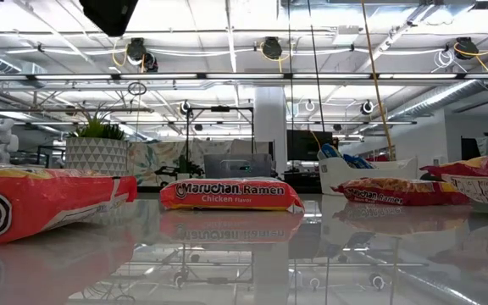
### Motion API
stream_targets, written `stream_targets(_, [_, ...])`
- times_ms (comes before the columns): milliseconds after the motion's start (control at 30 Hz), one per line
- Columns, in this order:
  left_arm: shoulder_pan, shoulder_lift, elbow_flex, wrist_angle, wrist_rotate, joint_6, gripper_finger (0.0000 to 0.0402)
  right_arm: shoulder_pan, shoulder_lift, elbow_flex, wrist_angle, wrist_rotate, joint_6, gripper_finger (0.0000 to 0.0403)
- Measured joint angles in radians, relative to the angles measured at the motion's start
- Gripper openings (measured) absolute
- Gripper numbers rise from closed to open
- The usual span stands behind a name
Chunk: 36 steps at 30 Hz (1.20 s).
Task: Sort Maruchan noodles
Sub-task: Put the blue noodle pack into the white bin
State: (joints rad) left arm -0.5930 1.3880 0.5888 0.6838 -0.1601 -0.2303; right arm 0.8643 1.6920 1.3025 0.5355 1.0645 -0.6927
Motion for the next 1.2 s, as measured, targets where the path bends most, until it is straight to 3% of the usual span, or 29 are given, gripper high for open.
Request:
stream_targets(267, [-0.001,0.000,0.000,0.083,0.062,0.008,0.0367,-0.023,0.000,0.000,0.022,-0.077,0.042,0.0000])
stream_targets(533, [-0.002,0.000,0.000,0.111,0.065,-0.014,0.0367,-0.057,0.000,0.000,0.021,-0.084,0.119,0.0000])
stream_targets(733, [-0.002,0.025,0.000,0.184,0.066,-0.046,0.0367,-0.066,0.000,0.000,0.015,-0.154,0.132,0.0000])
stream_targets(967, [0.029,0.128,0.000,0.306,0.067,-0.096,0.0367,-0.066,0.000,0.000,0.023,-0.154,0.132,0.0000])
stream_targets(1200, [0.070,0.261,0.001,0.501,0.151,-0.150,0.0367,-0.066,0.000,0.000,0.031,-0.155,0.157,0.0000])
